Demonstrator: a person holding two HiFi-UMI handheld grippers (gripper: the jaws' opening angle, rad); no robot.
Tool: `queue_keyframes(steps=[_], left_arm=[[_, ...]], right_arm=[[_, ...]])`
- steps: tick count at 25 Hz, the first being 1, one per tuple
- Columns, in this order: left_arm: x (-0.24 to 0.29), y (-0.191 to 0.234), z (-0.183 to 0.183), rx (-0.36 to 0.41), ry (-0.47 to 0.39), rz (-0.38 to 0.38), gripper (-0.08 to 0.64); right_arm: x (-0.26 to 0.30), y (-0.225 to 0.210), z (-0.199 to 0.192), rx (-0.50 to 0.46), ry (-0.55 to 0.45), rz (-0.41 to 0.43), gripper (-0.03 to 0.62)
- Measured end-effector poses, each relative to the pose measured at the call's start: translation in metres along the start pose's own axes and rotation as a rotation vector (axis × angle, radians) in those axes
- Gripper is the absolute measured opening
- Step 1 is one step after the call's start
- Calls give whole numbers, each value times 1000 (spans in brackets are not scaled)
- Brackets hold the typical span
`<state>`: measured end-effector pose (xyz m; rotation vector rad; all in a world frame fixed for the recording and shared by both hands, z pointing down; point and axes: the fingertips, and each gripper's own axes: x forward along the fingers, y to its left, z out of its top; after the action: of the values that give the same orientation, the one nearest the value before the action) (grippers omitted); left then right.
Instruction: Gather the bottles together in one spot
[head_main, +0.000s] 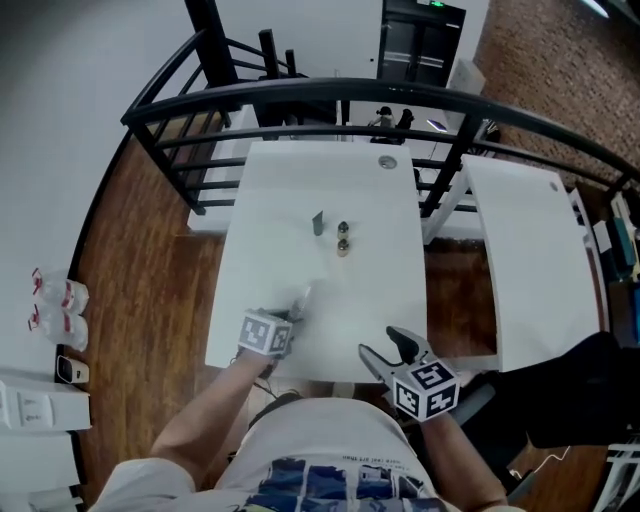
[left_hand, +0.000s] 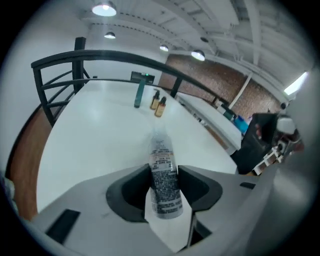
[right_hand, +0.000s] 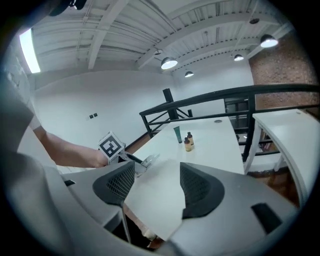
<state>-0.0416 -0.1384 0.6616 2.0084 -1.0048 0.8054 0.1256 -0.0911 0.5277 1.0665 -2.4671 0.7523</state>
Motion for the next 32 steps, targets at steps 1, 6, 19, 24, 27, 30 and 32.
queue_keyframes(steps=[1,6,19,24,27,30,32], left_arm=[[-9,-16,11,9,-59,-37,184],[-55,-117,64,198,-311,-241,184],[-108,-144,87,341,-327,-391,215],[-123,-161,133,391,-320,-351,215],[-110,-164,133,410,-277,-282,212],[-104,-158,127,471,-265,-215,135],[-106,-157,123,493,-263,-215,133]], right_arm=[[5,2,2,32,-4,37,308],[34,18,25,208,-54,235,292],[47,22,42,-78,-67,132,196],[61,33,39,-247,-28,47,196],[69,50,44,-279,-24,27,196],[74,53,42,-291,-16,-3,196],[76,56,40,-297,-17,-20,196]])
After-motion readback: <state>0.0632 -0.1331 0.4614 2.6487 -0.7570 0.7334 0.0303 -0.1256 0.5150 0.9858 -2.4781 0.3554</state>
